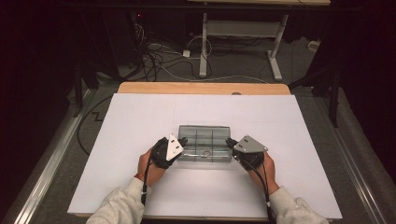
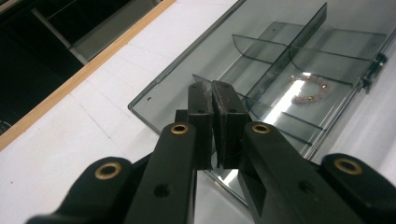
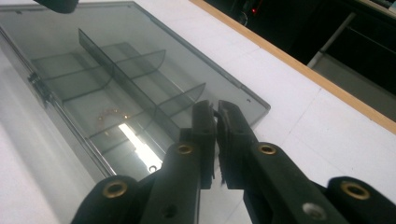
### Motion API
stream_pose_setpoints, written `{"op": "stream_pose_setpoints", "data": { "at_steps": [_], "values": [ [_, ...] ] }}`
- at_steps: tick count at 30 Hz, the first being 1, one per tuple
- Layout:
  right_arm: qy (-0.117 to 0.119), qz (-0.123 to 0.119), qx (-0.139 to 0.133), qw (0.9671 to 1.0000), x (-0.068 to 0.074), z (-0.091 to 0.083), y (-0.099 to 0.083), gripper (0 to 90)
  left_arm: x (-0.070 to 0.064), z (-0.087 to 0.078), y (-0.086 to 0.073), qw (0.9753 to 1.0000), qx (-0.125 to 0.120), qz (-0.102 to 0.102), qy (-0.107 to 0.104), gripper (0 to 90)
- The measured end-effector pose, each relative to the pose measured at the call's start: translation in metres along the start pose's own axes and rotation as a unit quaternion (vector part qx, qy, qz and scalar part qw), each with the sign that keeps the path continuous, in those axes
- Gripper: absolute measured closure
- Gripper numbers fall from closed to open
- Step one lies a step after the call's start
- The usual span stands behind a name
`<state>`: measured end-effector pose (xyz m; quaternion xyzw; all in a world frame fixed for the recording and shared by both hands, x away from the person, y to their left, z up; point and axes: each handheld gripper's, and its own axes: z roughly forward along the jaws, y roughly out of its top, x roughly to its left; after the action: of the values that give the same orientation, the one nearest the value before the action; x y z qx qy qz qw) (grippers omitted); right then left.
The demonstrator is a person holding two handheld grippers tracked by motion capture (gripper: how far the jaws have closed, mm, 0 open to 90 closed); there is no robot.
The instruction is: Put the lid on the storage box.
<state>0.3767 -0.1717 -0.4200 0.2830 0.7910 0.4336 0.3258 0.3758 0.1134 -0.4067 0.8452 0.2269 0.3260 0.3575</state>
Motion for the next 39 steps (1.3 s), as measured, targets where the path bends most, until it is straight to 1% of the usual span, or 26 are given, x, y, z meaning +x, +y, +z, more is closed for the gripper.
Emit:
{"op": "stream_pose_setpoints", "data": {
  "at_steps": [2, 4, 7, 11, 12, 14, 16, 18, 19, 20, 22, 23, 24, 25, 26, 28, 30, 31, 32, 34, 36, 37, 39],
  "values": [
    [0.001, 0.003, -0.003, 1.0, -0.001, -0.001, 0.001, 84.4, 0.001, -0.001, 0.001, 1.0, -0.004, -0.001, -0.001, 82.5],
    [0.005, 0.007, -0.008, 0.9999, -0.003, -0.002, 0.002, 82.5, 0.002, -0.003, 0.002, 1.0, -0.009, -0.001, -0.001, 82.4],
    [0.011, 0.006, -0.013, 0.9998, -0.006, -0.003, 0.003, 79.2, 0.004, -0.005, 0.004, 0.9999, -0.012, 0.001, -0.003, 79.8],
    [0.009, 0.005, -0.019, 0.9998, -0.008, -0.005, 0.004, 72.1, 0.007, -0.008, 0.005, 0.9999, -0.014, 0.004, -0.004, 75.7],
    [0.011, 0.003, -0.021, 0.9997, -0.009, -0.005, 0.005, 68.6, 0.007, -0.008, 0.005, 0.9999, -0.014, 0.004, -0.003, 71.4],
    [0.01, 0.004, -0.023, 0.9997, -0.01, -0.006, 0.005, 62.2, 0.008, -0.008, 0.005, 0.9999, -0.014, 0.003, -0.003, 69.0],
    [0.008, 0.008, -0.026, 0.9996, -0.011, -0.006, 0.005, 57.6, 0.009, -0.008, 0.006, 1.0, -0.009, 0.003, 0.001, 60.3],
    [0.003, 0.012, -0.029, 0.9995, -0.011, -0.007, 0.005, 49.8, 0.01, -0.008, 0.005, 1.0, -0.007, -0.001, 0.006, 54.5],
    [0.001, 0.013, -0.03, 0.9995, -0.012, -0.006, 0.005, 46.6, 0.01, -0.008, 0.006, 0.9999, -0.006, -0.003, 0.011, 49.6],
    [0.002, 0.014, -0.03, 0.9995, -0.012, -0.006, 0.005, 44.3, 0.01, -0.008, 0.005, 0.9999, -0.007, -0.005, 0.011, 45.1],
    [-0.002, 0.017, -0.033, 0.9993, -0.013, -0.006, 0.005, 39.5, 0.011, -0.008, 0.005, 0.9999, -0.009, -0.008, 0.011, 42.0],
    [0.001, 0.02, -0.034, 0.9992, -0.013, -0.005, 0.004, 36.8, 0.011, -0.008, 0.005, 0.9999, -0.011, -0.011, 0.003, 38.8],
    [0.005, 0.022, -0.036, 0.9991, -0.013, -0.005, 0.004, 34.5, 0.012, -0.008, 0.004, 0.9998, -0.011, -0.011, -0.01, 35.9],
    [0.005, 0.02, -0.037, 0.9991, -0.013, -0.005, 0.005, 32.3, 0.012, -0.007, 0.004, 0.9997, -0.008, -0.009, -0.02, 33.0],
    [0.004, 0.021, -0.038, 0.9991, -0.012, -0.004, 0.005, 30.1, 0.012, -0.006, 0.004, 0.9997, -0.007, -0.007, -0.022, 30.4],
    [0.003, 0.027, -0.043, 0.9987, -0.012, -0.004, 0.004, 26.5, 0.013, -0.006, 0.004, 0.9992, -0.016, -0.018, -0.03, 25.6],
    [0.004, 0.034, -0.046, 0.9984, -0.012, -0.003, 0.004, 22.9, 0.013, -0.007, 0.004, 0.9991, -0.023, -0.02, -0.031, 21.2],
    [0.005, 0.036, -0.046, 0.9983, -0.012, -0.002, 0.004, 21.9, 0.013, -0.008, 0.004, 0.9989, -0.025, -0.019, -0.036, 19.3],
    [0.008, 0.039, -0.045, 0.9982, -0.012, -0.001, 0.004, 21.3, 0.013, -0.008, 0.004, 0.9989, -0.026, -0.019, -0.035, 16.5],
    [0.01, 0.041, -0.04, 0.9983, -0.013, 0.0, 0.003, 18.3, 0.014, -0.008, 0.004, 0.9986, -0.028, -0.019, -0.04, 15.8],
    [0.013, 0.046, -0.033, 0.9983, -0.014, 0.001, 0.003, 15.6, 0.013, -0.008, 0.004, 0.9987, -0.026, -0.016, -0.041, 15.8],
    [0.012, 0.048, -0.031, 0.9983, -0.014, 0.0, 0.003, 15.7, 0.013, -0.009, 0.004, 0.9985, -0.027, -0.016, -0.045, 15.9],
    [0.018, 0.051, -0.033, 0.998, -0.015, 0.0, 0.003, 16.2, 0.013, -0.009, 0.005, 0.9986, -0.026, -0.014, -0.043, 15.9]
  ]
}}
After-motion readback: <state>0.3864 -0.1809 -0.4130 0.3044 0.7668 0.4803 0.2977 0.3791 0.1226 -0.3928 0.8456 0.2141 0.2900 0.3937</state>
